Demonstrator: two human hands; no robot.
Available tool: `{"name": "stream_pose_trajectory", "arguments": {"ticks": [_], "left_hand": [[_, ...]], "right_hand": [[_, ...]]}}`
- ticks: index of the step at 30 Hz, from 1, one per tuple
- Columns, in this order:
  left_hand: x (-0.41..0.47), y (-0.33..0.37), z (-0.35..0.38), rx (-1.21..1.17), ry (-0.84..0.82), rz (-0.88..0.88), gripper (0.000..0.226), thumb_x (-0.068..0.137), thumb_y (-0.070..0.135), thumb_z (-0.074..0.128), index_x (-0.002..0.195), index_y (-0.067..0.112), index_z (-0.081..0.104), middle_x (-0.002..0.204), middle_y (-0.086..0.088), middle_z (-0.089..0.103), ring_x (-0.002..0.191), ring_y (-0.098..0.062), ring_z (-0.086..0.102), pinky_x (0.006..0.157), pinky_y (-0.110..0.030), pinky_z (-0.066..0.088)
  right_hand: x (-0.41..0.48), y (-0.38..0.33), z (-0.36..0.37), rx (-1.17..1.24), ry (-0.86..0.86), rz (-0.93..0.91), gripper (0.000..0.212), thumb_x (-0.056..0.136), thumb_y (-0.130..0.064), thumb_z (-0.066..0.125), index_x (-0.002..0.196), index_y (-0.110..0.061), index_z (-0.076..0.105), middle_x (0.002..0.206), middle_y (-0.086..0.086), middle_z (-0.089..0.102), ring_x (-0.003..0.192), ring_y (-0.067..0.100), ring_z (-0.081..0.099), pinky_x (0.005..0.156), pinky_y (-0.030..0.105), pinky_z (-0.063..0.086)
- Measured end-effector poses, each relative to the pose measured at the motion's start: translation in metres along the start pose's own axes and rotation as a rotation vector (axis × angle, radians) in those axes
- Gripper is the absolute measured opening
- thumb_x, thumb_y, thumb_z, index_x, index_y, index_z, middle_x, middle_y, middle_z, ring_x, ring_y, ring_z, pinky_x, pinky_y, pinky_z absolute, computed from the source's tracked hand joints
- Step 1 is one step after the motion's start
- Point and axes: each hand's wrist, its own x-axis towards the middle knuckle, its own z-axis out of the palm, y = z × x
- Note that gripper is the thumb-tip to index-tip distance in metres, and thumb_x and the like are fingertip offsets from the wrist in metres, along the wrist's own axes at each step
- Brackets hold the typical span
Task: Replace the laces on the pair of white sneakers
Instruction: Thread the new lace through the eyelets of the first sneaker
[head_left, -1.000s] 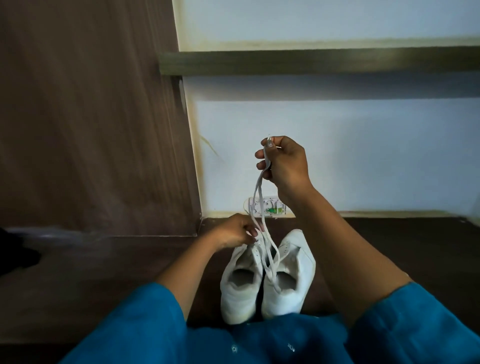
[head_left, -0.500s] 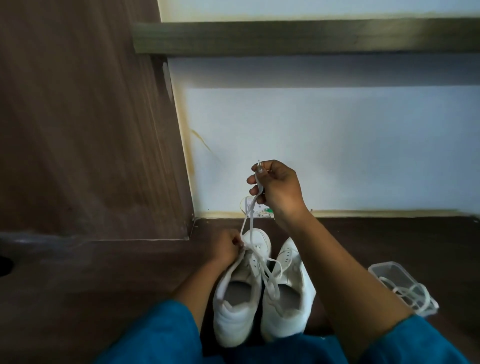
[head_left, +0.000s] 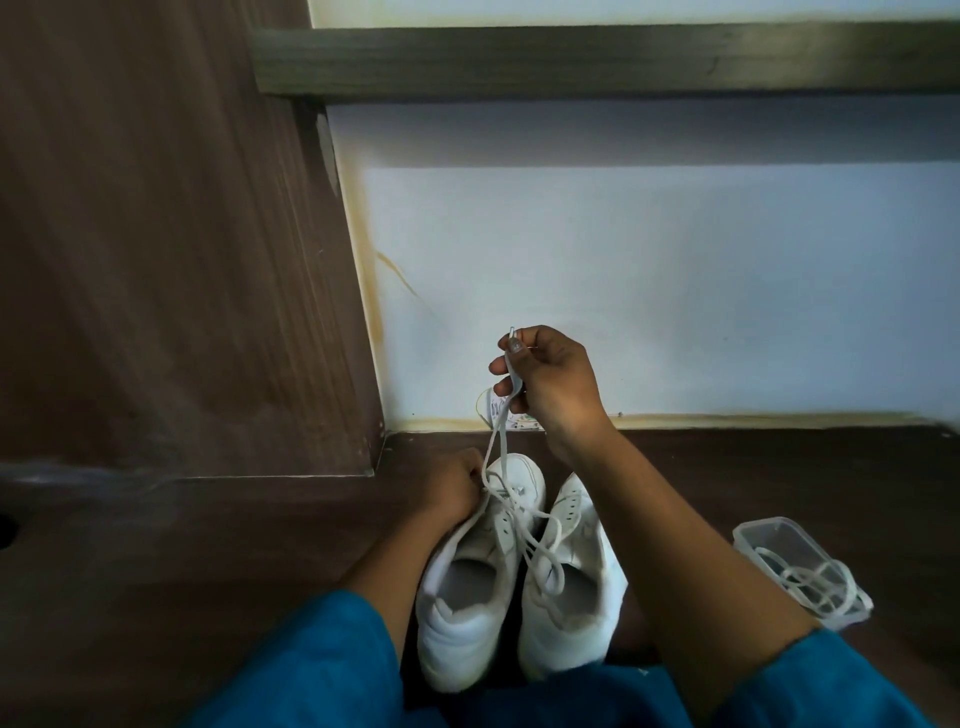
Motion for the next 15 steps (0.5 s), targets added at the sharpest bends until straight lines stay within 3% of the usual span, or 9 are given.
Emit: {"name": "stream_pose_trajectory", "arguments": {"ticks": [4,6,9,12,15], "left_hand": [[0.003,0.006,-0.004,-0.005,-0.088,0.033,0.016,0.090,0.004,0.050,0.099,0.005,0.063,0.097,-0.009,0.063,0.089,-0.017,0.054,0.067,-0.019,0.033],[0.003,0.006,0.000,-0.036,-0.081,0.017,0.013,0.087,0.004,0.054,0.087,0.015,0.061,0.098,-0.010,0.065,0.089,-0.016,0.055,0.062,-0.012,0.036],[0.005,0.004,0.007,-0.083,-0.057,-0.039,0.027,0.085,0.004,0.057,0.063,0.020,0.056,0.075,-0.001,0.061,0.078,-0.013,0.053,0.053,-0.004,0.034],[0.003,0.007,0.008,-0.131,-0.023,-0.050,0.012,0.085,0.004,0.060,0.078,0.008,0.069,0.075,0.000,0.059,0.071,-0.010,0.052,0.051,-0.003,0.035],[-0.002,0.010,0.002,-0.272,-0.096,-0.035,0.017,0.083,-0.005,0.058,0.086,0.009,0.068,0.079,-0.003,0.063,0.070,-0.006,0.056,0.060,-0.003,0.040]], "right_hand": [[-0.001,0.003,-0.003,-0.010,0.008,0.006,0.019,0.099,-0.012,0.044,0.083,-0.013,0.055,0.070,0.003,0.060,0.043,0.006,0.053,0.041,0.016,0.039],[-0.002,0.004,-0.004,-0.007,0.008,0.011,0.019,0.099,-0.012,0.045,0.083,-0.013,0.056,0.070,0.003,0.060,0.044,0.006,0.053,0.041,0.017,0.039],[-0.001,0.004,-0.005,-0.001,0.007,0.017,0.019,0.099,-0.012,0.045,0.084,-0.013,0.056,0.070,0.003,0.060,0.045,0.007,0.053,0.042,0.017,0.039],[-0.001,0.003,-0.007,-0.011,0.004,0.010,0.019,0.099,-0.012,0.045,0.083,-0.013,0.055,0.070,0.004,0.060,0.044,0.007,0.053,0.041,0.017,0.039],[-0.002,-0.004,-0.009,-0.049,0.009,-0.024,0.020,0.099,-0.012,0.046,0.081,-0.016,0.056,0.070,0.003,0.061,0.045,0.006,0.055,0.042,0.017,0.040]]}}
